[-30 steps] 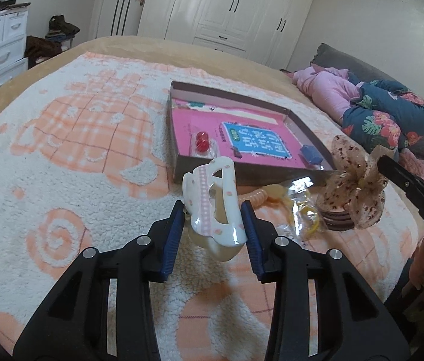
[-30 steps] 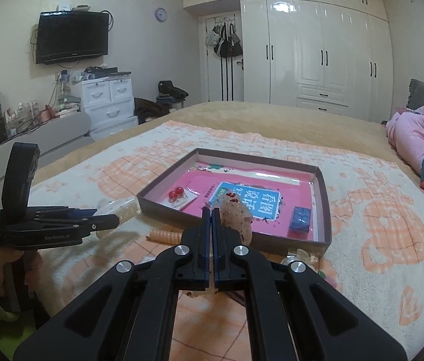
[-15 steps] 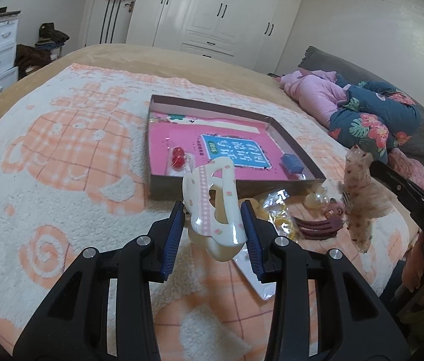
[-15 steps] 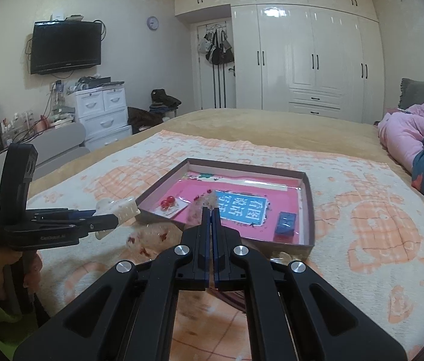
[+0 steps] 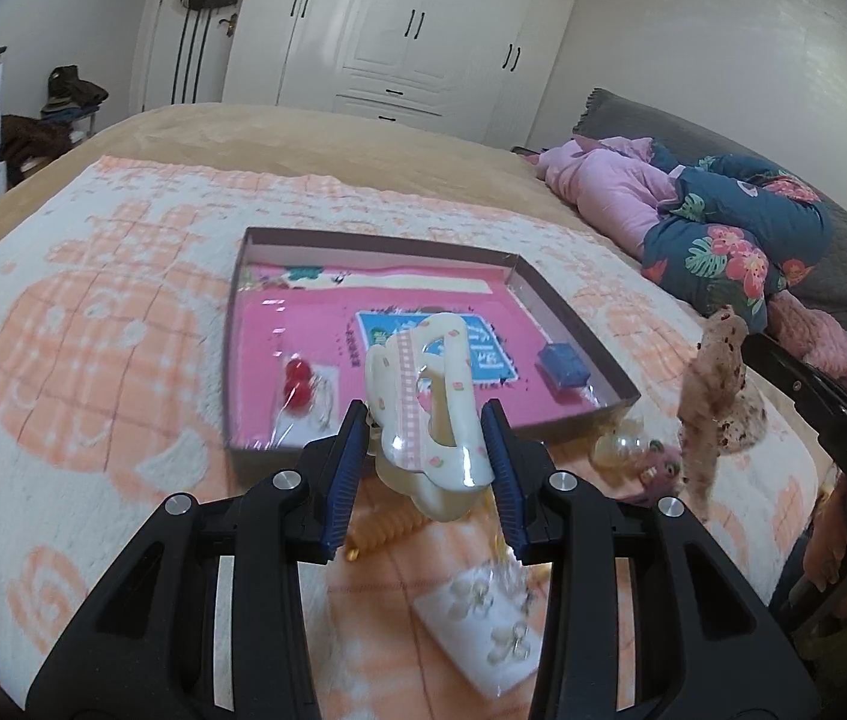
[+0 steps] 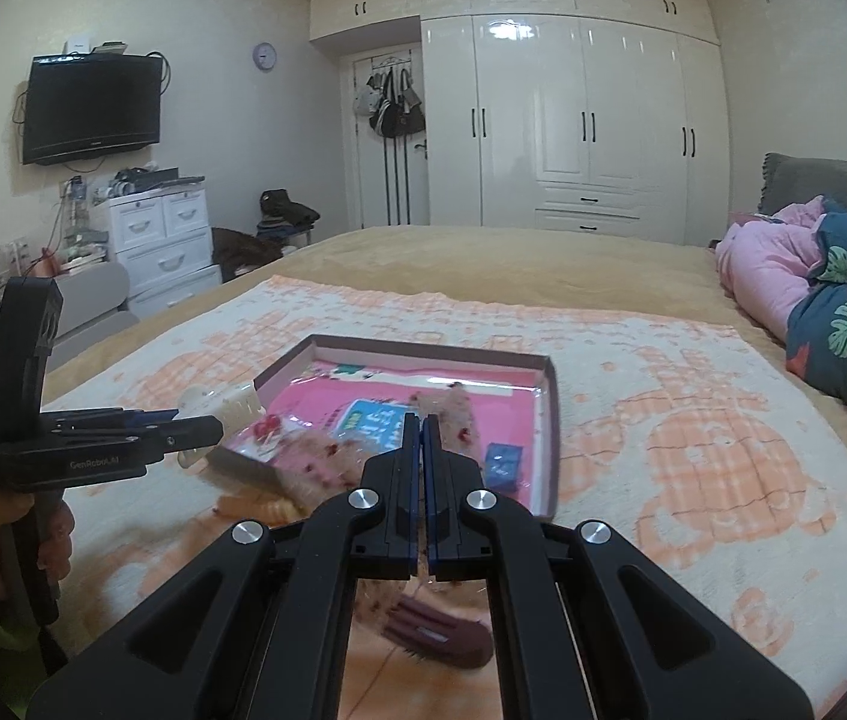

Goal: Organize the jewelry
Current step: 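Lower the white claw clip and bow clip into the box and open both grippers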

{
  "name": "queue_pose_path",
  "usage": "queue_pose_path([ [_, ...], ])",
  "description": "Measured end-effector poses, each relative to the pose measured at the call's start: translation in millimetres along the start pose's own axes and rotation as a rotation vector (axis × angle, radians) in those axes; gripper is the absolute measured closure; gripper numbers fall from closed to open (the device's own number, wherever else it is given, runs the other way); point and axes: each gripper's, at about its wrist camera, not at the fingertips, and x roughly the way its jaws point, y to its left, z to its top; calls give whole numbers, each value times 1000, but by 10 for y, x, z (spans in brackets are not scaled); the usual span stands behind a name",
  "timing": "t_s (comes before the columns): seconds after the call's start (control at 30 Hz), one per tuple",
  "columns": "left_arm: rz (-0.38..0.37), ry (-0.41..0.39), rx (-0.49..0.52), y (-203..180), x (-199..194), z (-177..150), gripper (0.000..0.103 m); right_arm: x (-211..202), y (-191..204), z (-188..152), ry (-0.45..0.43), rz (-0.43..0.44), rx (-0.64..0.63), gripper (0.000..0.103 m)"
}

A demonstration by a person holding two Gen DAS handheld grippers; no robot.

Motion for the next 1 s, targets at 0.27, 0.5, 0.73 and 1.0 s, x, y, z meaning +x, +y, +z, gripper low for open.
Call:
queue_pose_path([
  [0.27, -14, 2, 9, -46, 245, 209, 73, 187, -121, 78, 7, -37, -2, 101],
  [0.5, -18, 46, 19, -65, 485, 313, 73, 448, -183, 181, 13, -60, -21, 101],
  [0.73, -18, 73, 20, -61, 696, 365, 72, 728, -226, 302, 20, -79, -35, 101],
  [1.0, -25, 111, 18, -65, 908, 365, 72, 1133, -313, 400, 75, -96, -30, 101],
])
